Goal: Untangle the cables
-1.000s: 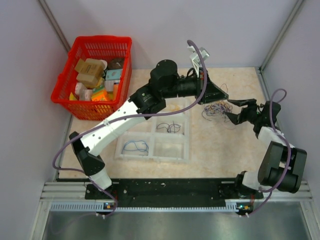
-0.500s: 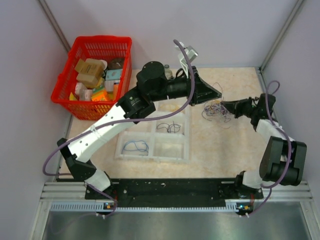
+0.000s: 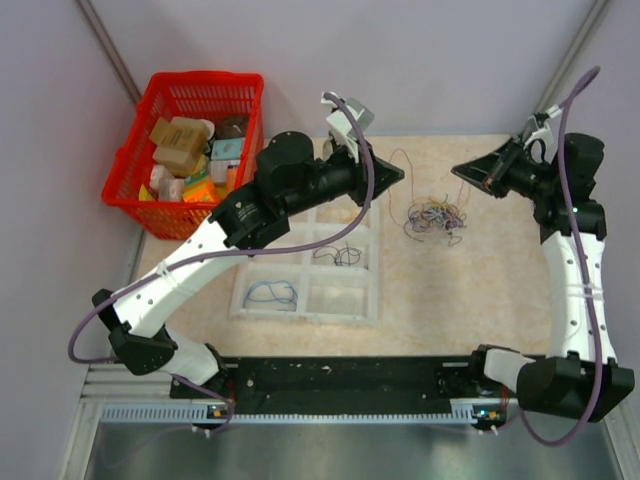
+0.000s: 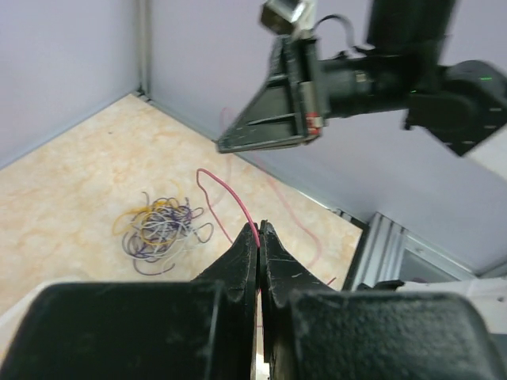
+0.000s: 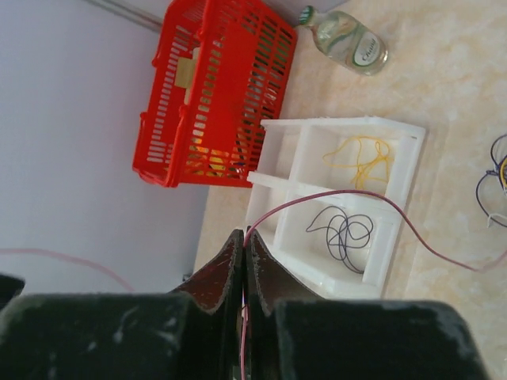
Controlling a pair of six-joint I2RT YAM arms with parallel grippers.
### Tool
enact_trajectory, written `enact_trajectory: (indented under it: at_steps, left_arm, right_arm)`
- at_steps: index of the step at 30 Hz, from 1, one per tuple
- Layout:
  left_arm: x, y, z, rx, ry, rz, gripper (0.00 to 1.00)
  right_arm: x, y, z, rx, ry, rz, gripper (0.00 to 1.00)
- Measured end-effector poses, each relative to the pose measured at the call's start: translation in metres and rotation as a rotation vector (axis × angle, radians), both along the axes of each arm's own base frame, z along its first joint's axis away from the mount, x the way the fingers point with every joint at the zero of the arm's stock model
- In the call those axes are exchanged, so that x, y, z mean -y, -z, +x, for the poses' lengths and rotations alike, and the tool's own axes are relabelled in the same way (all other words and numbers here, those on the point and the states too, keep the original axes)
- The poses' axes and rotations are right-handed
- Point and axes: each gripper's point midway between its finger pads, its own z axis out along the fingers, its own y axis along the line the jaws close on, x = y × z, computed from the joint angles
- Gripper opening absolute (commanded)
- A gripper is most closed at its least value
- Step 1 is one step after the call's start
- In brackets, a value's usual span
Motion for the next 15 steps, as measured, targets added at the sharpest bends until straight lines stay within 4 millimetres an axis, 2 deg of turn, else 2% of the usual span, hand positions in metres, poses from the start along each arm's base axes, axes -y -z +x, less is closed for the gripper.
enact_trajectory:
  at_steps: [4,7,10,12,15]
  left_arm:
    - [-0.005,0.002,0.011,0.018,-0.056,0.016,0.00]
    - [-0.006,0.002,0.018,0.032,-0.090,-0.004,0.09]
    - [-0.005,0.013,0.023,0.045,-0.105,-0.013,0.17]
    - [-0.001,0.020,0.025,0.048,-0.099,-0.014,0.21]
    - [0.008,0.025,0.024,0.050,-0.062,-0.019,0.21]
  right_arm:
    - [-0.014,-0.042,-0.022,0.126,-0.053,-0.074,0.00]
    - [-0.022,-0.079,-0.027,0.206,-0.080,-0.088,0.00]
    - [-0.028,-0.108,-0.033,0.274,-0.091,-0.091,0.00]
    - [-0.039,-0.118,-0.040,0.305,-0.119,-0.090,0.00]
    - [-0.059,-0.117,-0.051,0.307,-0.185,-0.081,0.00]
